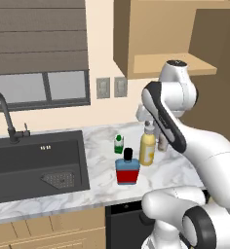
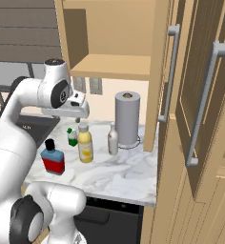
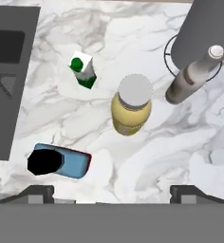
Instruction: Sort all alcoholic drinks to one cabinet, and non-alcoholic drinks to the other.
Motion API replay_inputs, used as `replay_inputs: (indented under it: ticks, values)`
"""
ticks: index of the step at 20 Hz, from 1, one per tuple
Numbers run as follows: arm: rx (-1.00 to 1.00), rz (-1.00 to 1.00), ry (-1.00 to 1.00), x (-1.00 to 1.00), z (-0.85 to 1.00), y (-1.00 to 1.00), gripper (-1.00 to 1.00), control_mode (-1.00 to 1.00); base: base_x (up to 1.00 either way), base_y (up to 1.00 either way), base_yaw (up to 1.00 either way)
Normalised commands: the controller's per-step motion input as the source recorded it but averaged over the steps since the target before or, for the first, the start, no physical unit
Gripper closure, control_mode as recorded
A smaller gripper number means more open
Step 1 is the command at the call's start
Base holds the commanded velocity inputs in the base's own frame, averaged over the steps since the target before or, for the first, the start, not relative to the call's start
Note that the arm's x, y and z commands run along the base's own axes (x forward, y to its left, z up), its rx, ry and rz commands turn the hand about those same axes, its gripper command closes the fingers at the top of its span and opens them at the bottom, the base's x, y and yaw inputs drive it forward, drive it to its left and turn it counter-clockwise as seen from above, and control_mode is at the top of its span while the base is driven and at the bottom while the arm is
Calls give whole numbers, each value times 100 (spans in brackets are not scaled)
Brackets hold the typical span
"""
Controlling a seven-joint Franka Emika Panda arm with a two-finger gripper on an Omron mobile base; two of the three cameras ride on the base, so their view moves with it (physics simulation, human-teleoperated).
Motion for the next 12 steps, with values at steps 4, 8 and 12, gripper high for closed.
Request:
replay_inputs:
  ticks: [4, 8, 12]
  values:
    - [-11, 0, -13, -68, -64, 54, -100, -100, 0, 0, 0]
    - [-1, 0, -4, -22, -56, 58, -100, -100, 0, 0, 0]
    - [0, 0, 0, 0, -51, 59, -100, -100, 0, 0, 0]
